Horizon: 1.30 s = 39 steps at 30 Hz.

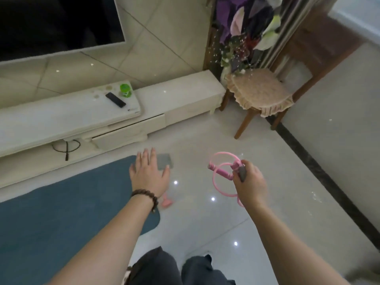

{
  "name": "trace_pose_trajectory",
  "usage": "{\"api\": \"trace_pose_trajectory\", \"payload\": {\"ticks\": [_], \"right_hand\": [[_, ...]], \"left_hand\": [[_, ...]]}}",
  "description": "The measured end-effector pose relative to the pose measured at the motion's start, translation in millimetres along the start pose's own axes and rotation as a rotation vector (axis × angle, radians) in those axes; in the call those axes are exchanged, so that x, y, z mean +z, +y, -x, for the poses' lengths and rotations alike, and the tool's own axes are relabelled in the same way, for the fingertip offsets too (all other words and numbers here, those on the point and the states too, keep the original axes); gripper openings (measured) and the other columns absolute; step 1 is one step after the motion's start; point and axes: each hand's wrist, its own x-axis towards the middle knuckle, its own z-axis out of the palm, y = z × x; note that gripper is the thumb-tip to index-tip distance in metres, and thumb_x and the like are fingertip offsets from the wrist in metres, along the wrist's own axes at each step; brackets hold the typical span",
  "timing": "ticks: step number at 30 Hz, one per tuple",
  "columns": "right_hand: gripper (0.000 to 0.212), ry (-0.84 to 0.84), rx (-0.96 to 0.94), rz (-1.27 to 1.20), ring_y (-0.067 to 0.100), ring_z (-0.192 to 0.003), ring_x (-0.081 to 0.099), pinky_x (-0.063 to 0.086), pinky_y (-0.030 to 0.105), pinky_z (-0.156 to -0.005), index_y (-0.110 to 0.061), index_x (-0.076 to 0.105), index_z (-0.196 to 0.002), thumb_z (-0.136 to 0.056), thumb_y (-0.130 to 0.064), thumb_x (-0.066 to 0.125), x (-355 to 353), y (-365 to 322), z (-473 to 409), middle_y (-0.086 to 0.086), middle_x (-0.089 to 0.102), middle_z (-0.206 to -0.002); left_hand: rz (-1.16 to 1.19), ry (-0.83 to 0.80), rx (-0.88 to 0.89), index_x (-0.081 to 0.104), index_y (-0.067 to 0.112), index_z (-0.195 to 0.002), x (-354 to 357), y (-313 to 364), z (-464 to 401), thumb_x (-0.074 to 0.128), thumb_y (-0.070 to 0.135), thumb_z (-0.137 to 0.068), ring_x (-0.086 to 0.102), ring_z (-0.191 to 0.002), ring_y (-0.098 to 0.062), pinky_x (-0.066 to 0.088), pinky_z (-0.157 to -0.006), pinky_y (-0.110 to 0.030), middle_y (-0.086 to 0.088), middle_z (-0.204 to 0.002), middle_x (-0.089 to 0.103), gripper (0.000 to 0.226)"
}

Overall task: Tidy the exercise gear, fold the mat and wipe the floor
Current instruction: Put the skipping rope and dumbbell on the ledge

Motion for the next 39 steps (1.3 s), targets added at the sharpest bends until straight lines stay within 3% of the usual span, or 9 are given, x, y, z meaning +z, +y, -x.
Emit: {"api": "trace_pose_trajectory", "payload": {"ticks": [3,8,24,29,34,39], "right_hand": [[0.024,-0.08,-0.038,-0.012,0.018,-0.086,0.054,0.05,0.037,-0.071,-0.02,0.056,-0.111,-0.089,-0.028,0.061,7,4,-45,0.0,0.059,-0.101],[0.025,-0.156,-0.124,-0.002,0.018,-0.083,0.051,0.038,0.029,-0.065,-0.019,0.056,-0.113,-0.089,-0.025,0.06,35,-4,-108,0.001,0.06,-0.102],[0.028,-0.433,-0.304,0.088,0.03,-0.092,0.057,0.041,0.032,-0.068,-0.019,0.056,-0.113,-0.086,-0.02,0.06,182,-46,-271,0.007,0.062,-0.105],[0.03,-0.563,-0.324,0.138,0.032,-0.086,0.059,0.049,0.038,-0.067,-0.022,0.052,-0.118,-0.088,-0.024,0.058,261,-24,-296,0.007,0.059,-0.111],[0.031,-0.646,-0.408,0.168,0.03,-0.088,0.057,0.036,0.029,-0.065,-0.019,0.056,-0.116,-0.086,-0.018,0.062,363,30,-305,0.007,0.061,-0.104],[0.032,-0.688,-0.536,0.167,0.031,-0.084,0.058,0.035,0.027,-0.066,-0.015,0.056,-0.118,-0.086,-0.017,0.063,472,99,-312,0.01,0.062,-0.101]], "left_hand": [[-0.004,0.023,-0.091,0.013,0.019,-0.154,9,8,-13,0.039,0.045,-0.096,0.003,-0.149,-0.023,0.012,-0.118,-0.048,-0.005,-0.161,0.011,0.069],[-0.009,0.035,-0.235,0.012,0.018,-0.154,29,4,-37,0.039,0.048,-0.096,0.002,-0.149,-0.024,0.011,-0.118,-0.048,-0.005,-0.162,0.01,0.071],[0.095,-0.092,-0.555,0.011,0.017,-0.153,118,-23,-160,0.039,0.047,-0.096,0.004,-0.149,-0.024,0.013,-0.118,-0.047,-0.008,-0.161,0.012,0.071],[0.143,-0.108,-0.678,0.013,0.017,-0.153,187,-44,-174,0.042,0.046,-0.095,0.007,-0.148,-0.025,0.014,-0.118,-0.046,-0.008,-0.16,0.016,0.071],[0.19,-0.134,-0.795,0.015,0.017,-0.153,291,-81,-182,0.046,0.044,-0.093,0.014,-0.146,-0.027,0.019,-0.116,-0.046,-0.01,-0.158,0.022,0.072],[0.251,-0.137,-0.882,0.022,0.018,-0.15,428,-121,-186,0.051,0.043,-0.092,0.03,-0.138,-0.029,0.029,-0.111,-0.044,-0.009,-0.152,0.032,0.07]]}}
